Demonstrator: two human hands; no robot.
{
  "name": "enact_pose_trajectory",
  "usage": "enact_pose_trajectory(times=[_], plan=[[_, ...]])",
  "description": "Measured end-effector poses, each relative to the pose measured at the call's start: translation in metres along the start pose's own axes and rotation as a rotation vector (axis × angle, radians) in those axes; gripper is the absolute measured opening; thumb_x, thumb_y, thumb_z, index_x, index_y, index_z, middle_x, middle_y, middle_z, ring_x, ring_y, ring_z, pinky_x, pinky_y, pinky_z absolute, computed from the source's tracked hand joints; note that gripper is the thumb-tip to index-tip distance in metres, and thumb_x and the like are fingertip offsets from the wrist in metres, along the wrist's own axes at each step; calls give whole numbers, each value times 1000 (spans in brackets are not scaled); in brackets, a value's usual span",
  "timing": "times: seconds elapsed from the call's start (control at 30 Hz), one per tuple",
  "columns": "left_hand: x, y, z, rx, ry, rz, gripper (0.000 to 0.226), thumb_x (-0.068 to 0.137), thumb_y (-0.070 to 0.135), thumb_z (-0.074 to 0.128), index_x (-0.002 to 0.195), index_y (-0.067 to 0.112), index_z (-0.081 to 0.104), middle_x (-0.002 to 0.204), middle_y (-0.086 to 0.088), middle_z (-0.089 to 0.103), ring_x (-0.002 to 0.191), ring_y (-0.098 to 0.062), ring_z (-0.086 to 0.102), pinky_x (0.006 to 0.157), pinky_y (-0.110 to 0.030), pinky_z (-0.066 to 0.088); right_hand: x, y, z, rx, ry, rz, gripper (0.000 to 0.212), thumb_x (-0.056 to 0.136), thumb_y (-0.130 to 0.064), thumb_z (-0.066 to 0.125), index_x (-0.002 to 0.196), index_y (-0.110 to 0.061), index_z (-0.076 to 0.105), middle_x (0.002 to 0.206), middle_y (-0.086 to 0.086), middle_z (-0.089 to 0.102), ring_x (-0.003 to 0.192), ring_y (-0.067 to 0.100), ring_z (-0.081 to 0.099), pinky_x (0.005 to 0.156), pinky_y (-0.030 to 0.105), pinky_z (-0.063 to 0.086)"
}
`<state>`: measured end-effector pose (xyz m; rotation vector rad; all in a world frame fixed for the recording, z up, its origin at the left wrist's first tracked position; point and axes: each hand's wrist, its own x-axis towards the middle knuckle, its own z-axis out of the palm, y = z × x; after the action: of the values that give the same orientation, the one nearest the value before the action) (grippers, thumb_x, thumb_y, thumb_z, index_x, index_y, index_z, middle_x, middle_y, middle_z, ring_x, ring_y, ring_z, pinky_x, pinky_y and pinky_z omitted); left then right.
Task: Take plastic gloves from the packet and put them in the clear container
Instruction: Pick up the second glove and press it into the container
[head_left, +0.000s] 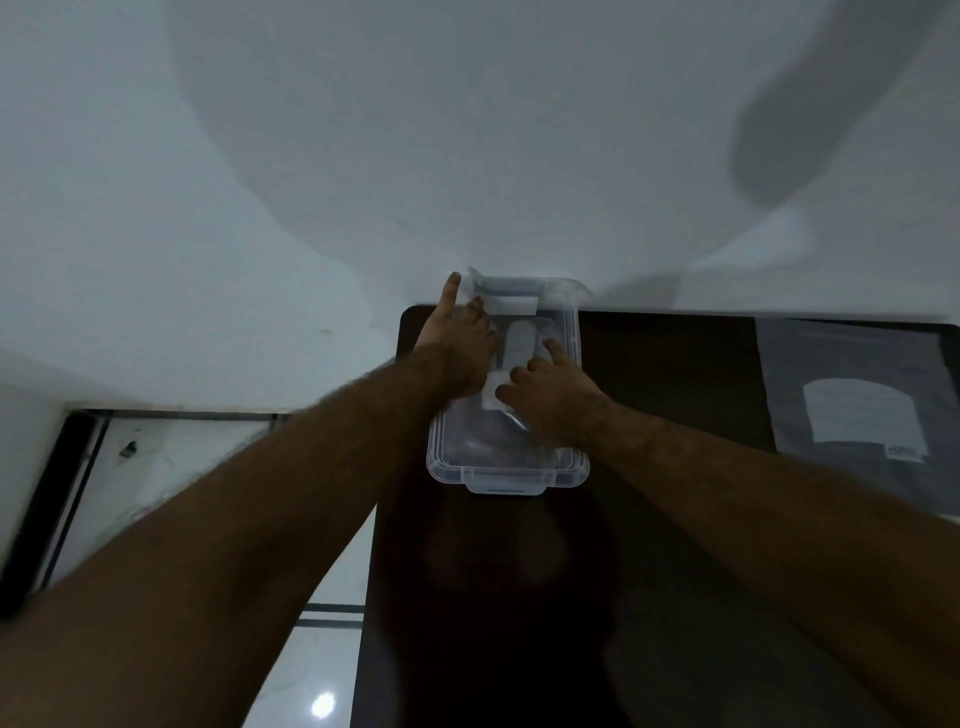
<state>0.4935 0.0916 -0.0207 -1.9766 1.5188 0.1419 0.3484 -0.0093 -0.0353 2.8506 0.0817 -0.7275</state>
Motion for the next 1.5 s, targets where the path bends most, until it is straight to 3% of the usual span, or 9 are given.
enact_pose_trajectory(times=[0.1,0.2,0.37,0.6,0.73,0.93,1.17,1.33,1.5], plan=[[-17,3,-4,-113,65,26,40,99,38,52,132,19,65,136,-4,68,142,-28,51,124,-71,4,-6,1,-5,6,11,1,48,102,-47,58,145,-28,54,140,10,62,134,34,56,125,69,16],[-39,9,-2,-81,69,202,29,99,32,55,123,28,70,117,4,73,125,-22,58,121,-65,17,-12,0,-12,3,-7,-86,44,103,-41,58,145,-29,56,139,7,62,135,31,55,126,65,17],[-54,25,4,-104,-152,405,28,102,32,60,127,33,72,130,5,70,135,-23,53,125,-64,8,-16,-6,-17,-101,-156,-263,39,99,-38,67,137,-28,63,135,2,65,133,30,56,123,62,24],[-54,26,6,-102,-178,395,26,103,36,60,126,33,72,132,5,69,136,-23,51,125,-65,6,-18,-11,-13,-129,-131,-298,30,102,-36,63,131,-26,66,130,3,68,129,31,59,122,62,27],[-54,29,7,-142,-250,373,26,102,36,64,126,29,71,135,-1,67,140,-25,50,126,-66,0,-18,-9,-14,-58,-290,-250,31,105,-38,58,133,-25,66,137,3,66,135,29,56,128,58,22],[-41,8,-12,-41,-58,289,27,104,30,56,127,26,70,123,1,72,131,-24,58,125,-67,10,-13,14,-23,-114,-69,-102,32,103,-36,61,132,-24,66,132,7,68,129,32,60,126,62,23],[-16,1,-12,105,-157,130,28,104,39,58,123,22,72,131,-2,73,139,-29,55,126,-68,6,7,26,-24,-73,-166,-17,34,104,-45,56,129,-24,67,131,4,70,134,30,59,127,69,10],[-13,6,-11,114,-46,158,28,103,39,60,124,23,72,126,0,73,129,-27,60,125,-68,11,17,32,-20,-45,-95,-19,30,101,-41,62,126,-25,68,130,2,72,134,28,59,127,63,8],[-12,5,-9,141,-143,145,32,104,42,60,129,25,70,136,0,70,140,-28,54,125,-69,3,24,35,-21,-52,-75,-20,60,95,-39,72,150,-28,52,146,3,63,142,31,53,127,64,7]])
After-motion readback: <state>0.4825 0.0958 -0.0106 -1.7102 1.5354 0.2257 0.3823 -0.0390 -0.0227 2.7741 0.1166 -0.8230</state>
